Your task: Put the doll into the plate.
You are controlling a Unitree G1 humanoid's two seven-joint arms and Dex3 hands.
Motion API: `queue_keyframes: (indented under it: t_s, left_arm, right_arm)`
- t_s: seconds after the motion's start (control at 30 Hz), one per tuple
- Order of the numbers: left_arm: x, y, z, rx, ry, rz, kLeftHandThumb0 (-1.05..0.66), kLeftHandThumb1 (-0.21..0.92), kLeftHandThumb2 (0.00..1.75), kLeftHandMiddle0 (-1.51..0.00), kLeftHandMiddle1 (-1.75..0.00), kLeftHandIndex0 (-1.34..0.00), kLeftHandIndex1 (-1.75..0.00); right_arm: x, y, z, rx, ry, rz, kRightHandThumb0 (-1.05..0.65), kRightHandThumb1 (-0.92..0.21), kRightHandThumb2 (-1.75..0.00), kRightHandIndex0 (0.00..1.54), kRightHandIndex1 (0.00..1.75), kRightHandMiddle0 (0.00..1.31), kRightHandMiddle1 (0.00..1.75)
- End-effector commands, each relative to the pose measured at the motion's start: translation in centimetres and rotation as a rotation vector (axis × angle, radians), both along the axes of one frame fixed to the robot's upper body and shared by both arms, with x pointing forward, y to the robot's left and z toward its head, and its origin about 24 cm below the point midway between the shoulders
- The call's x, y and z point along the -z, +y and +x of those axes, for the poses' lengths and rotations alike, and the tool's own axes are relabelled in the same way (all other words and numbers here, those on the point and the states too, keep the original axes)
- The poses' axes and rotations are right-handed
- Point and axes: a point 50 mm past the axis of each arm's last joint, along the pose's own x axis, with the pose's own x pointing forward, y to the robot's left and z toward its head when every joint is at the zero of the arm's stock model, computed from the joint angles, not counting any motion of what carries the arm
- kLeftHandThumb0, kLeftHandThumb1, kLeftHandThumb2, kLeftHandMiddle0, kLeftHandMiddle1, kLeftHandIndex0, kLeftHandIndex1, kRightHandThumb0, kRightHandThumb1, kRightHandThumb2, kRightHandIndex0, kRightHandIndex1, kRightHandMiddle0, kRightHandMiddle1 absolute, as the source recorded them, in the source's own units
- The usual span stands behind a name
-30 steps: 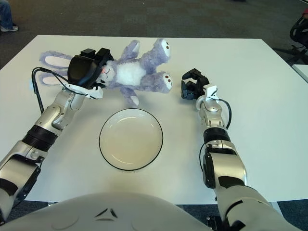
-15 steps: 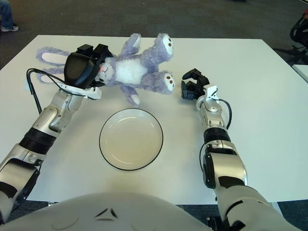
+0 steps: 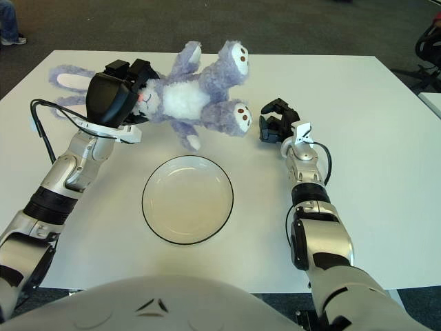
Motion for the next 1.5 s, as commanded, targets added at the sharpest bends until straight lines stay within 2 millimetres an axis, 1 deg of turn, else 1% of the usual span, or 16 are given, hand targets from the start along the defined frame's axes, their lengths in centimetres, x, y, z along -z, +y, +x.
queue_keyframes:
  t_s: [0.0, 0.1, 0.3, 0.47, 0.7, 0.83, 1.07, 1.33, 1.47]
  left_arm:
    - [-0.3, 0.2, -0.5, 0.008, 0.001, -0.02, 0.0, -0.07, 1.63, -0.94, -1.37, -0.81, -1.75]
    - [-0.3, 0.2, -1.1, 0.016, 0.015, -0.024, 0.0, -0.06, 1.61, -0.95, -1.35, -0.8, -1.75]
    - [-0.4, 0.1, -2.6, 0.047, 0.051, -0.035, 0.0, -0.09, 1.62, -0.99, -1.3, -0.81, -1.75]
    - [-0.4, 0.2, -3.3, 0.061, 0.054, -0.029, 0.0, -0.1, 1.62, -1.0, -1.27, -0.83, -1.75]
    - [-0.1, 0.2, -4.2, 0.099, 0.066, -0.019, 0.0, -0.09, 1.63, -0.99, -1.28, -0.83, -1.75]
    - [0.1, 0.2, -4.8, 0.122, 0.087, -0.014, 0.0, -0.09, 1.63, -0.97, -1.32, -0.83, -1.75]
    - [0.4, 0.4, -5.7, 0.137, 0.119, 0.008, 0.0, -0.03, 1.61, -0.87, -1.44, -0.79, -1.75]
    - [1.3, 0.3, -7.4, 0.153, 0.155, 0.024, 0.0, 0.0, 1.59, -0.8, -1.5, -0.78, -1.75]
    - [1.6, 0.3, -7.6, 0.148, 0.184, 0.037, -0.01, 0.0, 1.6, -0.78, -1.55, -0.77, -1.75]
  right_arm:
    - [3.8, -0.1, -2.0, -0.001, 0.183, -0.016, -0.01, -0.27, -1.37, 0.67, 1.75, 0.4, 1.71]
    - [3.8, -0.1, -2.0, -0.001, 0.185, -0.018, -0.01, -0.28, -1.37, 0.67, 1.75, 0.39, 1.71]
    - [3.7, 0.0, -1.9, 0.0, 0.185, -0.023, -0.01, -0.28, -1.36, 0.67, 1.75, 0.39, 1.71]
    - [3.7, 0.0, -2.0, 0.0, 0.182, -0.026, -0.01, -0.28, -1.36, 0.67, 1.75, 0.39, 1.71]
    - [3.6, 0.0, -2.0, -0.005, 0.178, -0.026, -0.01, -0.28, -1.37, 0.67, 1.75, 0.4, 1.7]
    - [3.6, 0.1, -2.0, -0.008, 0.176, -0.024, -0.01, -0.28, -1.37, 0.67, 1.75, 0.4, 1.71]
    - [3.6, 0.1, -2.0, -0.006, 0.178, -0.024, -0.01, -0.28, -1.37, 0.67, 1.75, 0.39, 1.72]
    - [3.5, 0.1, -2.0, -0.007, 0.183, -0.024, -0.01, -0.28, -1.37, 0.67, 1.75, 0.37, 1.74]
    - [3.4, 0.2, -1.9, -0.007, 0.182, -0.029, -0.01, -0.28, -1.38, 0.67, 1.74, 0.37, 1.75]
